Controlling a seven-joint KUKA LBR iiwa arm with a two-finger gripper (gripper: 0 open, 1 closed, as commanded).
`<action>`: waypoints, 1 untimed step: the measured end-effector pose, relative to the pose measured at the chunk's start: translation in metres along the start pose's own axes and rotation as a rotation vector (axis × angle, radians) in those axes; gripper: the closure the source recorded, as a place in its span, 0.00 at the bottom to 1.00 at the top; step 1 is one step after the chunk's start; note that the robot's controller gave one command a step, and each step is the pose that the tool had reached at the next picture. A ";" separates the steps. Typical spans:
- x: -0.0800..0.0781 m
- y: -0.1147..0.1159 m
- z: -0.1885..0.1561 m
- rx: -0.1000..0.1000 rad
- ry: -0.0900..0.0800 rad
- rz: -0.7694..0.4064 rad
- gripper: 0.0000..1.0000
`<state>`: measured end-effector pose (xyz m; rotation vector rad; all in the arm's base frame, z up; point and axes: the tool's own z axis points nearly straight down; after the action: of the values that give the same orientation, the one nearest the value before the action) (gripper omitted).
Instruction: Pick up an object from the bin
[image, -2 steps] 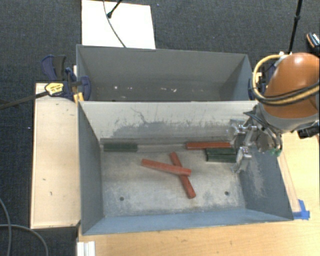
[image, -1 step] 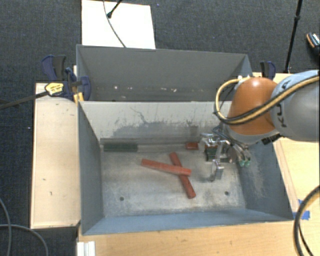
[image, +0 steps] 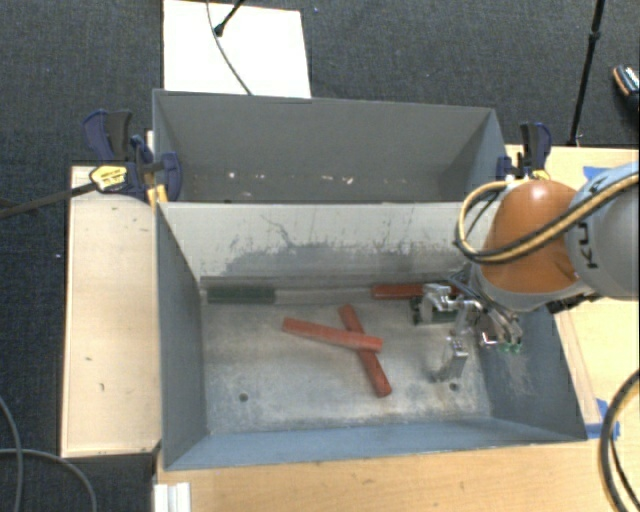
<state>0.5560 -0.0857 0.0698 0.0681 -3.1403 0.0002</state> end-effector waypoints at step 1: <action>0.006 0.116 -0.012 -0.005 0.001 0.052 0.00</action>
Offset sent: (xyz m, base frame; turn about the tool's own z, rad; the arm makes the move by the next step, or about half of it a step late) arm -0.0111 0.1092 0.0114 0.0590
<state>0.5448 0.0298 0.0821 -0.0128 -3.1398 -0.0076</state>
